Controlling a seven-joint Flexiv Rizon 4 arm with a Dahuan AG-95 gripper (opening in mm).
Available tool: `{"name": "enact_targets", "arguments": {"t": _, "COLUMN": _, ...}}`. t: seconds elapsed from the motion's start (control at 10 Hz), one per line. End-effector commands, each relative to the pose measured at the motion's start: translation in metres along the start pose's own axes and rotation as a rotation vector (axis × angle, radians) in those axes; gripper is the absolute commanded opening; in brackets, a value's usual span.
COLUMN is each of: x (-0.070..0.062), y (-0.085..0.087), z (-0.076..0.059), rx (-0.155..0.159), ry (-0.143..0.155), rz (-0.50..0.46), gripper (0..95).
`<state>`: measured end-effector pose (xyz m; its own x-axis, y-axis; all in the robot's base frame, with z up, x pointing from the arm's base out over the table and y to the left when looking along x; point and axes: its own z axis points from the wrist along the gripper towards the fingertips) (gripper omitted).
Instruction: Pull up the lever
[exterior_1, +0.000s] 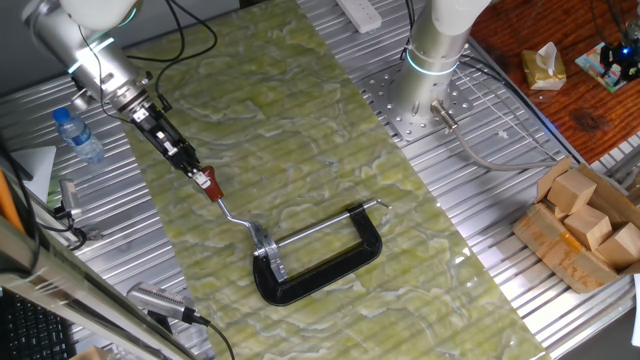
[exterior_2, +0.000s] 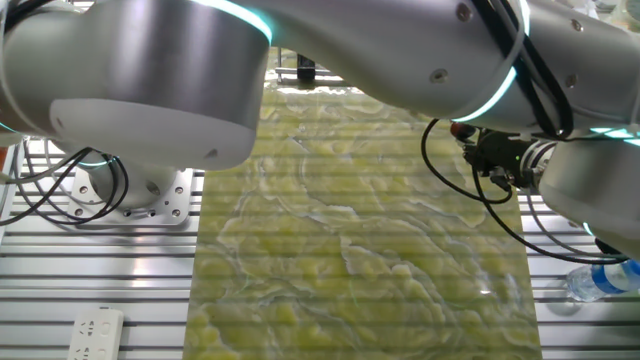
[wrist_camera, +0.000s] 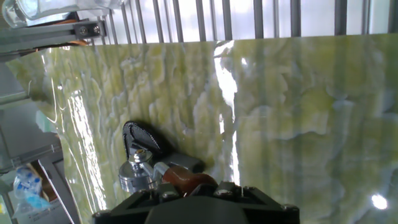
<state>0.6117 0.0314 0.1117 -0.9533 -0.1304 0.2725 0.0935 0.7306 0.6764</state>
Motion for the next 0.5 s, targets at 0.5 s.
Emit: {"name": "enact_targets", "arguments": {"t": 0.5, "x": 0.0021, "y": 0.0043, "z": -0.0014, "rx": 0.037, "ry": -0.006, "rz": 0.022, "gripper": 0.0}}
